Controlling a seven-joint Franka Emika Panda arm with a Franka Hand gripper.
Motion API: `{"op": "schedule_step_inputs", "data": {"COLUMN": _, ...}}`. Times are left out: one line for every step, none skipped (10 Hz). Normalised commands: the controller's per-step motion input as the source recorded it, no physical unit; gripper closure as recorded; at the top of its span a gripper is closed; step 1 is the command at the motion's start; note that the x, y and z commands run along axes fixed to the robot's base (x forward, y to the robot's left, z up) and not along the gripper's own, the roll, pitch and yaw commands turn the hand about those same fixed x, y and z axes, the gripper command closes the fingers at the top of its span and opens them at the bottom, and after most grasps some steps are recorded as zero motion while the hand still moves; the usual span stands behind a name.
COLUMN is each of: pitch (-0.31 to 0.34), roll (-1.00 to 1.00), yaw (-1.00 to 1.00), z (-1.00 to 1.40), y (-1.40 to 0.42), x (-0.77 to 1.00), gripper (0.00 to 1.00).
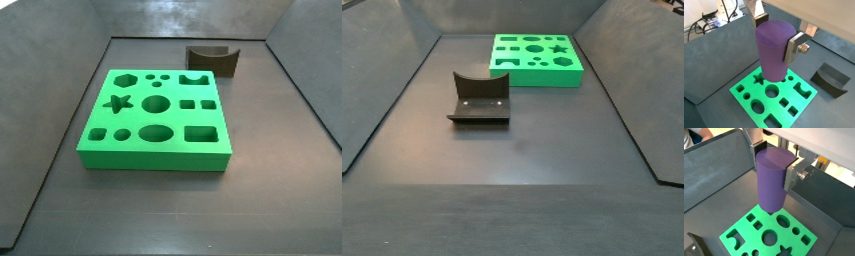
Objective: Insert the round object.
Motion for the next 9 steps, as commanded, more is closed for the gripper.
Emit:
{"op": "schedule_step_inputs", "data": {"pitch": 0.177, "roll": 0.00, "yaw": -0.12, "z": -0.82, "y": 0.18, "x": 0.14, "gripper": 1.00}}
{"op": "schedule_step_inputs", "data": {"pitch": 0.186, "roll": -0.11, "yaw": -0.15, "z": -0.87, "y": 0.13, "x": 0.15, "gripper": 1.00}}
{"op": "schedule_step_inputs", "data": {"pitch": 0.060, "roll": -0.38, "yaw": -0.25, "z": -0.72, "y": 0.07, "x": 0.05, "gripper": 1.00}}
{"op": "schedule_step_inputs", "data": {"pitch": 0.003, "roll": -0.57, "yaw": -0.21, "z": -0.59, "y": 0.15, "x": 0.00, "gripper": 1.00}}
{"op": "schedule_step_inputs", "data": {"pitch": 0.014, "roll": -0.54, "yaw": -0.23, "z": -0.63, "y": 0.18, "x": 0.00, "gripper": 1.00}}
{"op": "schedule_step_inputs", "data": {"pitch": 0.000, "roll": -0.53, "yaw": -0.19, "z": -0.65, "y": 0.25, "x": 0.00, "gripper": 1.00}}
{"op": "schedule_step_inputs", "data": {"pitch": 0.000, "roll": -0.25, "yaw": -0.07, "z": -0.60, "y": 0.24, "x": -0.05, "gripper": 1.00}}
{"op": "schedule_step_inputs", "data": {"pitch": -0.217, "roll": 0.00, "yaw": 0.00, "z": -0.63, "y": 0.07, "x": -0.14, "gripper": 1.00}}
{"op": "schedule_step_inputs", "data": {"pitch": -0.389, "roll": 0.00, "yaw": 0.00, "z": -0.70, "y": 0.00, "x": -0.19, "gripper": 1.00}}
